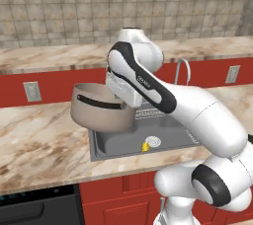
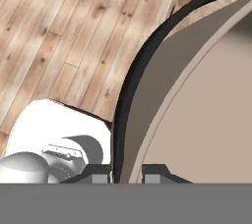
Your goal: Dump the corn from the pot into the sink. Then turn on the water and wash the corn. Then turn off the water and put the corn back in the pot.
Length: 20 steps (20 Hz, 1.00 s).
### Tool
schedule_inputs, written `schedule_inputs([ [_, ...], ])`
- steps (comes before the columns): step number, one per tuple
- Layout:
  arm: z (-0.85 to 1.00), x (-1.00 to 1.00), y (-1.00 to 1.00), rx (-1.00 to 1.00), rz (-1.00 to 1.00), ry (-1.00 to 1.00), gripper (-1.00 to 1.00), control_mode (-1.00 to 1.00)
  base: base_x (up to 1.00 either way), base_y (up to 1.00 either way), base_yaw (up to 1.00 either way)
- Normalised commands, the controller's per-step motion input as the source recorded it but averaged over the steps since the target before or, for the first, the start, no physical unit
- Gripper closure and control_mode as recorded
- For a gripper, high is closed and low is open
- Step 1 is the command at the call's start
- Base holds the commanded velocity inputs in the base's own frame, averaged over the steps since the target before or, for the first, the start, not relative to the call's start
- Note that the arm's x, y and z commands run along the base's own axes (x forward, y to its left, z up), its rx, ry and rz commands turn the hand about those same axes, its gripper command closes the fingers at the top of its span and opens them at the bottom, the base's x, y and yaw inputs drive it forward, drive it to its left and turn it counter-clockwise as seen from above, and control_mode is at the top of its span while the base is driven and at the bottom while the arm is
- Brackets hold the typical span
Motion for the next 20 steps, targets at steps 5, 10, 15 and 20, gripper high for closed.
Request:
schedule_inputs([
  [5,0.01,0.00,0.23,-0.31,0.16,-0.12,1.00,-1.00,0.00,0.00,0.00],
  [10,0.00,0.00,0.00,-0.07,0.22,-0.09,1.00,-1.00,0.00,0.00,0.00],
  [15,0.00,0.00,0.00,0.00,0.40,-0.30,1.00,-1.00,0.00,0.00,0.00],
  [20,-0.05,-0.04,0.00,0.01,0.38,-0.33,1.00,-1.00,0.00,0.00,0.00],
])
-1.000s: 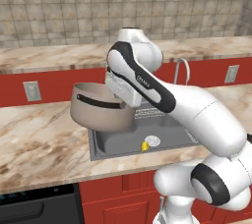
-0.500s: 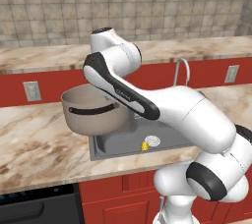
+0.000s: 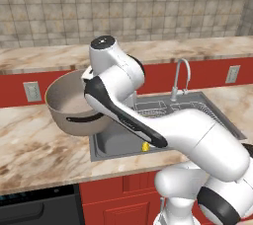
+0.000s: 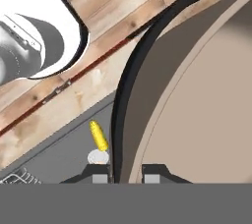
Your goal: Dump the corn from the pot into the sink. Then turn on the water and wash the corn. Then turn off the water and put the corn back in the pot.
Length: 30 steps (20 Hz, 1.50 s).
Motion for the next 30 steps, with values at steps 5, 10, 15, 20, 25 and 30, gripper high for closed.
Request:
schedule_inputs([
  [5,0.00,0.05,0.00,0.11,0.41,-0.04,1.00,-1.00,0.00,0.00,0.00],
  [10,0.00,0.37,0.05,0.12,0.44,0.08,1.00,-1.00,0.00,0.00,0.00],
  [15,0.00,0.59,0.20,0.04,0.32,0.10,1.00,-1.00,0.00,0.00,0.00],
  [20,-0.10,0.39,0.37,0.00,0.22,0.05,1.00,-1.00,0.00,0.00,0.00],
  [25,-0.24,0.05,0.51,-0.02,0.09,0.01,1.00,-1.00,0.00,0.00,0.00],
  [30,-0.42,0.00,0.24,-0.10,0.02,0.00,1.00,-1.00,0.00,0.00,0.00],
])
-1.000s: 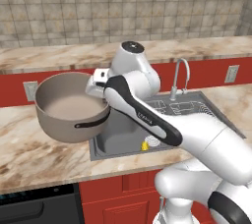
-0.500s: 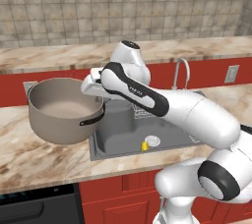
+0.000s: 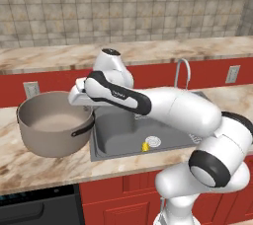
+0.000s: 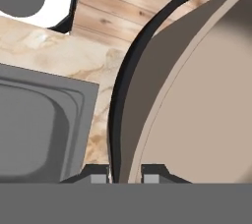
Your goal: Dump the corn from the pot into the sink. Then turn on the water and wash the corn. Then turn off the water and put the corn back in the pot.
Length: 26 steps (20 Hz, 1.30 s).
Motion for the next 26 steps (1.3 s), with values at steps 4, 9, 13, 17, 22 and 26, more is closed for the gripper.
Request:
schedule_inputs([
  [4,-0.44,0.00,0.00,-0.07,0.00,0.00,1.00,-1.00,0.00,0.00,0.00],
  [9,-0.38,0.05,0.00,-0.01,0.00,0.00,1.00,-1.00,0.00,0.00,0.00],
  [13,-0.35,0.18,0.00,0.00,0.00,0.00,1.00,-1.00,0.00,0.00,0.00],
  [17,-0.32,0.25,0.05,0.00,0.00,0.00,1.00,-1.00,0.00,0.00,0.00],
  [22,-0.30,0.30,0.11,0.00,0.00,0.00,1.00,-1.00,0.00,0.00,0.00],
  [26,-0.32,0.21,0.13,-0.01,0.00,0.00,1.00,-1.00,0.00,0.00,0.00],
])
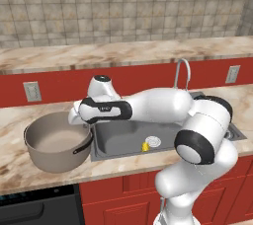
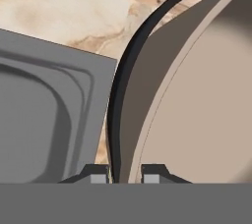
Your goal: Dump the corn from the pot into the sink. Then turn on the water and wash the corn. Then turn off the water and put the corn back in the pot.
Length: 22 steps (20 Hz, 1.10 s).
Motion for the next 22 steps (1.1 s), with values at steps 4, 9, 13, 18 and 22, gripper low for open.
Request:
schedule_inputs([
  [4,-0.33,0.16,0.11,-0.02,0.00,0.00,1.00,-1.00,0.00,0.00,0.00],
  [9,-0.32,0.15,0.03,-0.01,0.00,0.00,1.00,-1.00,0.00,0.00,0.00],
  [13,-0.33,0.11,0.00,-0.01,0.00,0.00,1.00,-1.00,0.00,0.00,0.00],
  [18,-0.16,0.01,0.02,-0.04,0.00,-0.01,-1.00,-1.00,0.00,0.00,0.00],
  [22,0.00,-0.02,0.00,0.00,0.00,-0.06,-1.00,-1.00,0.00,0.00,0.00],
])
